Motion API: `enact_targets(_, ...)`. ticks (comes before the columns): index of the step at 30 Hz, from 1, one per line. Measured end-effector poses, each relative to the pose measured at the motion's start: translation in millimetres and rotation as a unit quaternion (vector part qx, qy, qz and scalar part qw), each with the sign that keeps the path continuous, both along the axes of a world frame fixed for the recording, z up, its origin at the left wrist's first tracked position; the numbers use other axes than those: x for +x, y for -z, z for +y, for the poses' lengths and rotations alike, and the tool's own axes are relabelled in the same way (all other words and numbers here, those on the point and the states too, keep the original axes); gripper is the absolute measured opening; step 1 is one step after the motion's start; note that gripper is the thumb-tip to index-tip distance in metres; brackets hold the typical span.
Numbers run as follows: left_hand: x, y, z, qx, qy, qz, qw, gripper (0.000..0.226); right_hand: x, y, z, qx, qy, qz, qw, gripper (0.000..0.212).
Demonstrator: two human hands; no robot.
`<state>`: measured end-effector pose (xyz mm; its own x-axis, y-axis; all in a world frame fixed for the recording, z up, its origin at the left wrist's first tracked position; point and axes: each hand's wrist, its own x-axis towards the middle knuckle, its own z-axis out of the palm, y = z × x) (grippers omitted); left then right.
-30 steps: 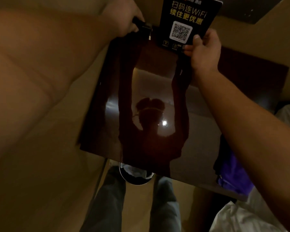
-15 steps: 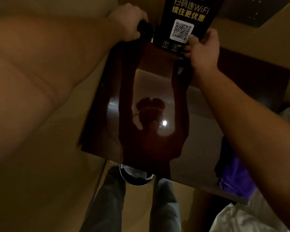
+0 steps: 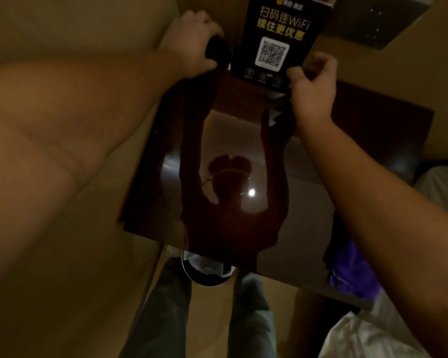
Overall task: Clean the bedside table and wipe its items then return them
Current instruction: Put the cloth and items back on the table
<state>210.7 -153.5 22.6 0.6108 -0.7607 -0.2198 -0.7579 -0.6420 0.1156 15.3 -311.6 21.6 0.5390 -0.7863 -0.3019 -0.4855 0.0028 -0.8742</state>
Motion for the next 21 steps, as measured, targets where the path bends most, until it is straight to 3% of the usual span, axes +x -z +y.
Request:
enact_targets(6,-24,-8,15,-0.042,-0.022,-0.008,0.999,0.085,-28,-12,-7,-0.061,-0.013,-0.009,0.998,0.059)
enact_targets(12,-78,-32,25,-0.14,-0.076,-0.02,0.987,0.084,-72,-33,-12,-0.1,-0.04,-0.021,0.994,0.066)
enact_targets(21,-189,-54,-1,-0.195,-0.104,-0.002,0.975,0.078,-157,-54,-35,-0.164,-0.109,-0.01,0.98,0.069)
